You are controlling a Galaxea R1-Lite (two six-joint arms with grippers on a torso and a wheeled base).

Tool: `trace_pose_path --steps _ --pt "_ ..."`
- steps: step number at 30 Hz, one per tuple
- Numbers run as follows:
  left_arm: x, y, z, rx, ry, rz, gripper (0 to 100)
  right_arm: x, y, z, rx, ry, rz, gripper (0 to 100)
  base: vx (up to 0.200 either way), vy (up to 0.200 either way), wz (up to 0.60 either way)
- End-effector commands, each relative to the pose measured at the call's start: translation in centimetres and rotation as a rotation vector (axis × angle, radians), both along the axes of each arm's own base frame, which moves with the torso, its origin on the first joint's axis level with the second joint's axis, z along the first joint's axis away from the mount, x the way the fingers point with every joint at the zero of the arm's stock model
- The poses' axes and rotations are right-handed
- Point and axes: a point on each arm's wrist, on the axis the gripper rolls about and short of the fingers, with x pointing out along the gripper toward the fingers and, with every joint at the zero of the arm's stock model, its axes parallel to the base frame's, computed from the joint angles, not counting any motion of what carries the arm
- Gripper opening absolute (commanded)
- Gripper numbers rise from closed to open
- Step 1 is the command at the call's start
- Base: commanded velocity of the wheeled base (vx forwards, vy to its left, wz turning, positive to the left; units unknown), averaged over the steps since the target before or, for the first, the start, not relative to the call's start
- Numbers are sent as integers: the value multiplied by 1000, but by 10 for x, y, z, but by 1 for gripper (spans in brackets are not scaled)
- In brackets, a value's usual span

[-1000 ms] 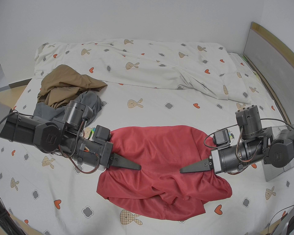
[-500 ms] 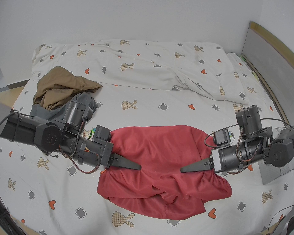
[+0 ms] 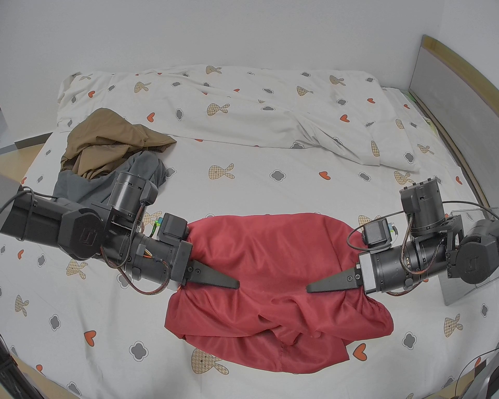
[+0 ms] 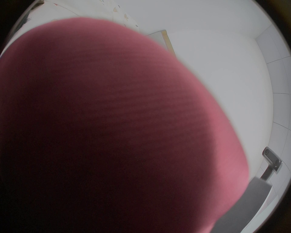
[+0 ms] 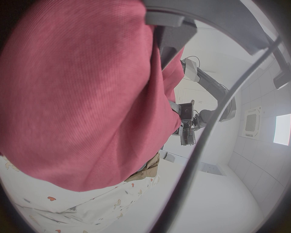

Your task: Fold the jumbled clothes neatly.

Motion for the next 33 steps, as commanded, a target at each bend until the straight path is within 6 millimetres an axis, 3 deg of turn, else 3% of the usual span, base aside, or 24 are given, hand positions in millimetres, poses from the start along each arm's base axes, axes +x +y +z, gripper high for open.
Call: trace_pose_path --steps 1,7,33 --pt "0 0 0 0 0 0 0 0 0 -1 -1 3 0 0 0 0 0" --pt "1 1 0 0 5 7 0 -1 1 0 -1 1 3 0 0 0 0" --pt "0 1 2 -1 1 7 0 -1 0 2 5 -1 -1 0 0 -200 0"
